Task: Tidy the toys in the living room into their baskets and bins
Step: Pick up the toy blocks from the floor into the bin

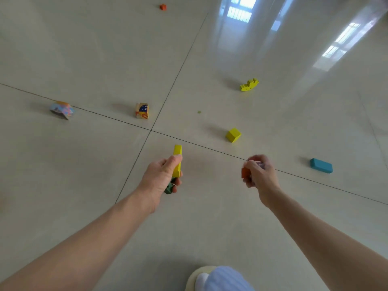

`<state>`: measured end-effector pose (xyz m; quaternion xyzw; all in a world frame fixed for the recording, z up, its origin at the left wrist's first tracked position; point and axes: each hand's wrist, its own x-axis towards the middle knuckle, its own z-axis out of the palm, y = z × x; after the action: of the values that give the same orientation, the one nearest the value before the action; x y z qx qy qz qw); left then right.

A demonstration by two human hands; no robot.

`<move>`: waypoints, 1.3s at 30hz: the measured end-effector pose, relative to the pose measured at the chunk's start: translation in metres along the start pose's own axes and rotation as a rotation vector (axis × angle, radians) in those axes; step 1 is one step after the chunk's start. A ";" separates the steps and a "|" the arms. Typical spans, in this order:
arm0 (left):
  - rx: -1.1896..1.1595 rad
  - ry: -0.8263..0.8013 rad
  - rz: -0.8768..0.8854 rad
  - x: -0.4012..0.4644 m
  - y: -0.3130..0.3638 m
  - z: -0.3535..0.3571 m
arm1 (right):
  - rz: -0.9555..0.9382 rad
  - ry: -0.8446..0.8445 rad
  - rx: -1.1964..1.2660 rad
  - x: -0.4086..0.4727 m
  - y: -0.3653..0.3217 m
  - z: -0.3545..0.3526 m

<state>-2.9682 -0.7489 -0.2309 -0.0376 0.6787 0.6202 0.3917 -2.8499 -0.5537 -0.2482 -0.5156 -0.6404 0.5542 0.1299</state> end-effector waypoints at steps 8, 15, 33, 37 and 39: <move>-0.114 0.210 0.112 -0.044 0.075 -0.124 | 0.172 -0.672 0.360 -0.087 -0.084 0.116; -0.068 0.364 0.306 -0.138 0.110 -0.264 | 0.242 -1.109 0.153 -0.205 -0.159 0.230; 0.346 0.979 -0.432 -0.326 -0.066 -0.549 | -0.124 -1.662 -0.594 -0.501 -0.081 0.451; 0.770 0.627 -0.688 -0.322 -0.085 -0.542 | -0.676 -1.588 -0.988 -0.509 -0.058 0.466; 0.964 0.482 -0.769 -0.318 -0.087 -0.534 | -0.955 -1.554 -1.158 -0.512 -0.051 0.469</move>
<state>-2.9608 -1.3720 -0.1584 -0.2355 0.8871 0.0373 0.3952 -3.0001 -1.2276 -0.1626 0.2970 -0.8471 0.2347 -0.3730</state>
